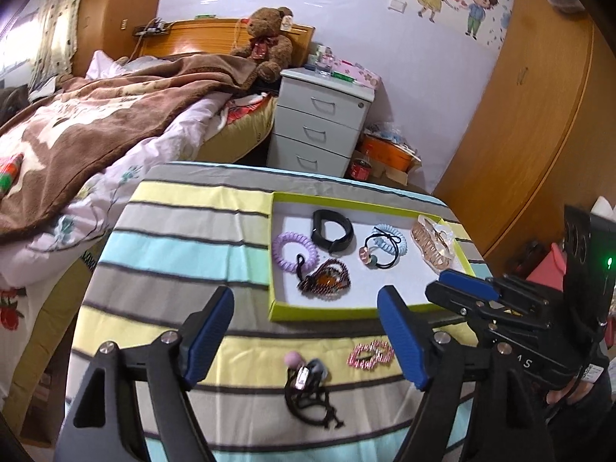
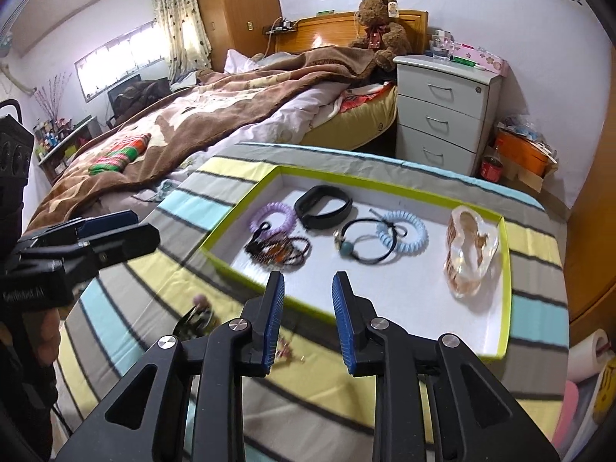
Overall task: Organize jewelry
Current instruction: 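Open the left then the right gripper, releasing bracelet and tie into the box, then lower the right gripper onto the pink rhinestone hair clip and close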
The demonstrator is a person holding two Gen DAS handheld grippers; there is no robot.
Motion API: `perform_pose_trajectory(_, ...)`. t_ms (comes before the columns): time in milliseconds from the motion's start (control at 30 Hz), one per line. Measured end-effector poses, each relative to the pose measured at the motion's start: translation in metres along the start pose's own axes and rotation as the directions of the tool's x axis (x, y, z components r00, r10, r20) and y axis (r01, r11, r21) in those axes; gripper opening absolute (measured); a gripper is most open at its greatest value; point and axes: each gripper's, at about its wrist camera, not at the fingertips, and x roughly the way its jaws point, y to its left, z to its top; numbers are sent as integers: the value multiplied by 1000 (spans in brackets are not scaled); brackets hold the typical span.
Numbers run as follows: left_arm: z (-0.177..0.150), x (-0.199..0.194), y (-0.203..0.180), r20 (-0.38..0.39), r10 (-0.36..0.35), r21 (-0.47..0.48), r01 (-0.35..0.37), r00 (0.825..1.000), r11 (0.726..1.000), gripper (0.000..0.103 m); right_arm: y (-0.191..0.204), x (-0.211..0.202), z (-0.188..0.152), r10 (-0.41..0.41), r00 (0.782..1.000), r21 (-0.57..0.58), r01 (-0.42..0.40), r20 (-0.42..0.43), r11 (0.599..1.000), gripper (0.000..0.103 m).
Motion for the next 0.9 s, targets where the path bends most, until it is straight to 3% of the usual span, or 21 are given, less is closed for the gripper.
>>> perform_pose_trajectory(100, -9, -10, 9, 10, 4, -20, -4, 1000, 1000, 80, 6, -1, -10, 14, 1000, -13, -14, -8, 1000, 27)
perform_pose_trajectory(133, -12, -13, 12, 13, 9, -26, -8, 1000, 1000, 80, 9, 0, -14, 21, 1000, -19, -21, -12, 1000, 32)
perform_pose_trajectory(167, -16, -17, 15, 17, 11, -31, -11, 1000, 999, 81, 11, 1, -18, 26, 999, -26, -27, -19, 999, 42)
perform_pose_trajectory(233, -23, -23, 21, 20, 15, -41, -14, 1000, 999, 82, 15, 5, -24, 37, 999, -32, -38, -35, 999, 49)
perform_pose_trajectory(900, -67, -33, 51, -35, 33, -96, -36, 999, 995, 82, 38, 49, -39, 68, 988, -211, -96, -138, 973, 49)
